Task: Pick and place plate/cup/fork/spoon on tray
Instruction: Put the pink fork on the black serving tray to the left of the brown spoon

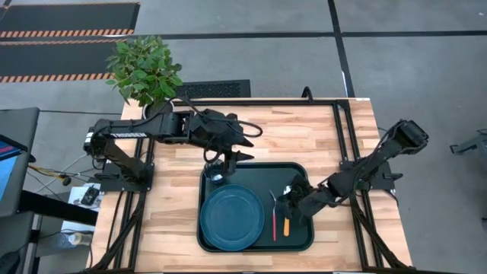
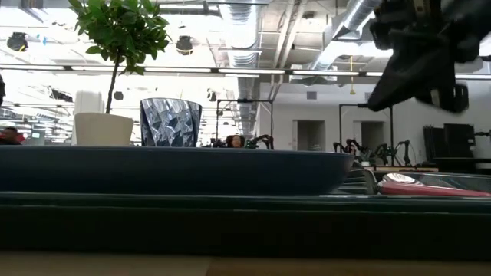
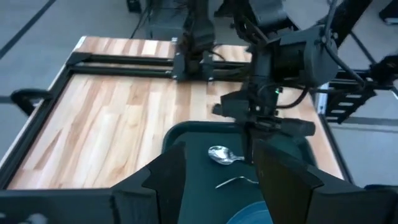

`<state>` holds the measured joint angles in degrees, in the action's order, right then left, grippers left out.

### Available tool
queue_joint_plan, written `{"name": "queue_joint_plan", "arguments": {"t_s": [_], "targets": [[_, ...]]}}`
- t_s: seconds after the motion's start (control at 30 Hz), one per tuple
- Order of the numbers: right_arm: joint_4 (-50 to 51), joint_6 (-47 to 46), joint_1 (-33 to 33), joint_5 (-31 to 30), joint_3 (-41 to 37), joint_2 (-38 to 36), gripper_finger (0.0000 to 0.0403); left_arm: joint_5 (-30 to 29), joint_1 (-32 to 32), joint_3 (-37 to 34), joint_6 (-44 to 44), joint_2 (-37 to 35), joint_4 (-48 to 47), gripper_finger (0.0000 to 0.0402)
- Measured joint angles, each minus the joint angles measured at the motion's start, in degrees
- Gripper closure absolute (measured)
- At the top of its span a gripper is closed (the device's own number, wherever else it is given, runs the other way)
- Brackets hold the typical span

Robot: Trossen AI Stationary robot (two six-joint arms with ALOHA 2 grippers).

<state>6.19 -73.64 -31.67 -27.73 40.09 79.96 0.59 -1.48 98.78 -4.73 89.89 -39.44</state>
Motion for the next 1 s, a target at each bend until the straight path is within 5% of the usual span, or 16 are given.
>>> {"name": "queue_joint_plan", "arguments": {"t_s": [0.17,0.47,1.0], "targets": [[19.64,7.77,2.12,5.48,11.99,4.7,0.039,-1.2,-1.78,-0.92,0.52,0.07,0.35,0.025],[15.74,13.71,4.45,12.77,14.58,13.5,0.0394,-4.49,-3.44,-0.96,-1.38,0.07,-0.78,0.0274],[19.61,11.11,4.34,13.67,14.58,15.8,0.0399,-4.49,-3.65,-0.93,-2.19,0.09,-3.12,0.0279]]}}
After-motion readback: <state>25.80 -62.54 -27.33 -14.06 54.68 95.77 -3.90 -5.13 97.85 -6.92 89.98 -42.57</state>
